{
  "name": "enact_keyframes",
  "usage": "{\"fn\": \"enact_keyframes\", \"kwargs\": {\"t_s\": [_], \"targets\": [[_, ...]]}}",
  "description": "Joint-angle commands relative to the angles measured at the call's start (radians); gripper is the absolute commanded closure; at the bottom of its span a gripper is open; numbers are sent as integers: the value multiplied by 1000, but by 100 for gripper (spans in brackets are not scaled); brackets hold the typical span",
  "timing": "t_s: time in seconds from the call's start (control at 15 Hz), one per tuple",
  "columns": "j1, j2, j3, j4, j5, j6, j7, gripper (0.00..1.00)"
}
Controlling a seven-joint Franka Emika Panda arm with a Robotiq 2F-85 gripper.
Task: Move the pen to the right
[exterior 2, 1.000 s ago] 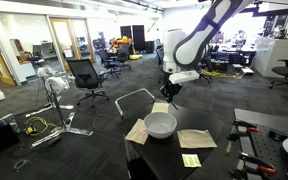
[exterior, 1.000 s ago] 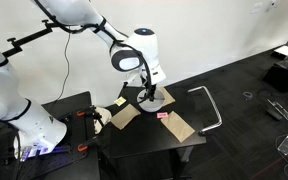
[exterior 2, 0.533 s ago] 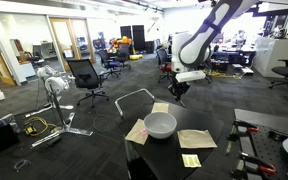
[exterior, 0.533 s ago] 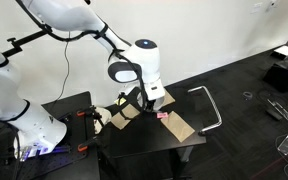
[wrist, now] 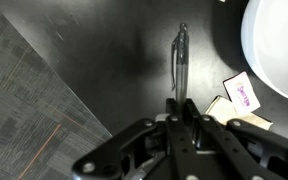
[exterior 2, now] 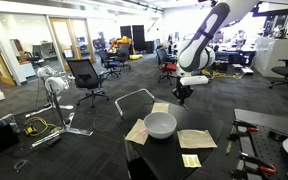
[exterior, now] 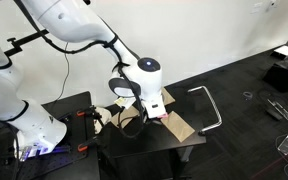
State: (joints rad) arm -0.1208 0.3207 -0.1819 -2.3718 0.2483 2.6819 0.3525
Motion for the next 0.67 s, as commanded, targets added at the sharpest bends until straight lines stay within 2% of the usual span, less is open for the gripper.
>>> {"fn": "enact_keyframes", "kwargs": {"t_s": [0.0,0.27,0.6], "targets": [[-52,72,55,34,87,73,-90,97],[-70,136,80,65,113,108,-110,97],[-63,204,75,115,95,94,-85,97]]}}
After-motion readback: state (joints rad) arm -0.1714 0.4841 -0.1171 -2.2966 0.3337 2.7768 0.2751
